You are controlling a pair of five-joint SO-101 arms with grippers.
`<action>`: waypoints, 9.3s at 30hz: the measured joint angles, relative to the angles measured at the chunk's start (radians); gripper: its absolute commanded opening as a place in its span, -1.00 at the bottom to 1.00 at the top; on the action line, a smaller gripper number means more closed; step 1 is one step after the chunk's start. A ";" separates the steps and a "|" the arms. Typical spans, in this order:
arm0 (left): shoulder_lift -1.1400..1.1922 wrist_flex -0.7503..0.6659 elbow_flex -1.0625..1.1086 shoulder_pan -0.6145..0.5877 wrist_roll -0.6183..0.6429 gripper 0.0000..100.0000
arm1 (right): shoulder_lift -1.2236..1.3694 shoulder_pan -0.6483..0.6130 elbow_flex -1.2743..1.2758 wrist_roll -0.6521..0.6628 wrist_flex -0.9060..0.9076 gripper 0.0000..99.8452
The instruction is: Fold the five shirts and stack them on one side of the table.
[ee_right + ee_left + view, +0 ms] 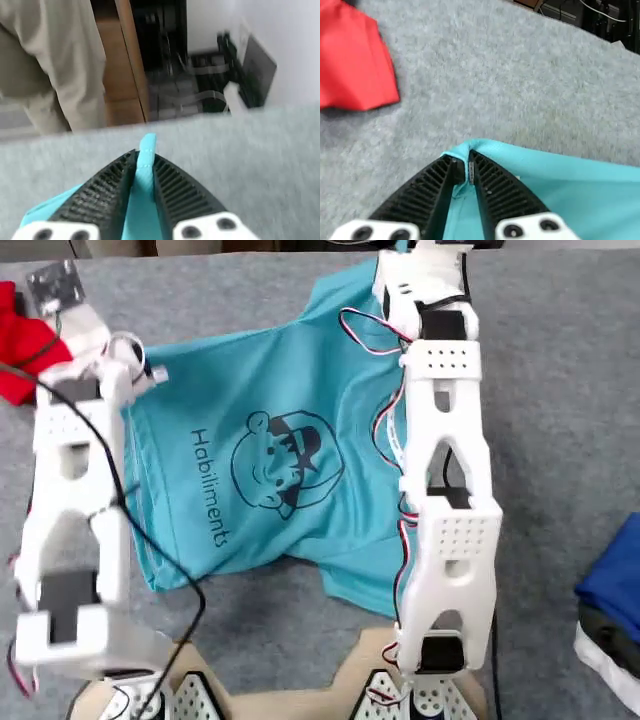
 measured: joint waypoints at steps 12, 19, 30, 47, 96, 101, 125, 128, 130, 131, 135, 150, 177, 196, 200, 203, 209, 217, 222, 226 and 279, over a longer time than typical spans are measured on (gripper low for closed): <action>0.651 0.370 -1.049 0.000 0.000 -0.96 | 0.285 -0.008 -0.422 0.092 -0.216 -0.99; 0.873 0.571 -1.450 0.000 0.000 -0.96 | 0.390 -0.011 -0.566 0.152 -0.130 -0.99; 0.950 0.976 -1.606 0.000 -0.098 -0.96 | 0.387 -0.012 -0.689 0.158 0.416 -0.99; 0.588 0.985 -1.134 0.005 -0.129 -0.96 | 0.186 -0.018 -0.690 0.233 1.091 -0.99; 0.002 0.793 0.155 0.015 -0.364 -0.96 | -1.134 0.114 1.663 0.423 0.606 -0.99; 0.002 0.764 0.155 0.015 -0.364 -0.96 | -1.143 0.114 1.674 0.423 0.605 -0.99; 0.002 0.651 0.219 0.015 -0.364 -0.96 | -1.224 0.114 1.843 0.423 0.566 -0.99; 0.002 0.652 0.219 0.015 -0.396 -0.95 | -1.224 0.114 1.847 0.423 0.545 -0.99; 0.002 0.652 0.219 0.015 -0.433 -0.88 | -1.224 0.114 1.847 0.423 0.535 -0.92; 0.002 0.654 0.219 0.014 -0.445 -0.81 | -1.224 0.114 1.847 0.423 0.534 -0.85; 0.002 0.720 0.216 -0.003 -0.476 -0.60 | -1.224 0.114 1.847 0.423 0.534 -0.50; 0.002 0.881 -0.120 -0.077 -0.456 -0.73 | -1.224 0.017 1.669 0.423 0.644 -0.84; 0.002 0.852 -0.009 0.032 -0.411 -0.86 | -0.761 -0.229 1.564 0.187 0.500 -0.94; 0.002 0.852 -0.009 0.032 -0.411 -0.86 | -0.761 -0.330 1.544 0.187 0.628 -0.99; 0.002 0.852 -0.009 0.032 -0.411 -0.86 | -0.758 -0.272 1.432 0.210 0.664 -0.99; 0.002 0.852 -0.009 0.032 -0.411 -0.86 | -0.746 -0.212 1.339 0.259 0.663 -0.99; 0.002 0.852 -0.009 0.032 -0.411 -0.86 | -0.669 -0.144 1.274 0.293 0.569 -0.99; 0.002 0.852 -0.009 0.032 -0.411 -0.86 | -0.497 -0.146 1.274 0.293 0.552 -0.99; 0.002 0.852 -0.009 0.032 -0.411 -0.86 | -0.486 -0.146 1.263 0.293 0.589 -0.99; 0.002 0.852 -0.009 0.032 -0.411 -0.86 | -0.488 -0.146 1.263 0.293 0.637 -0.99; 0.002 0.852 -0.009 0.032 -0.411 -0.86 | -0.743 -0.235 1.467 0.293 0.658 -0.99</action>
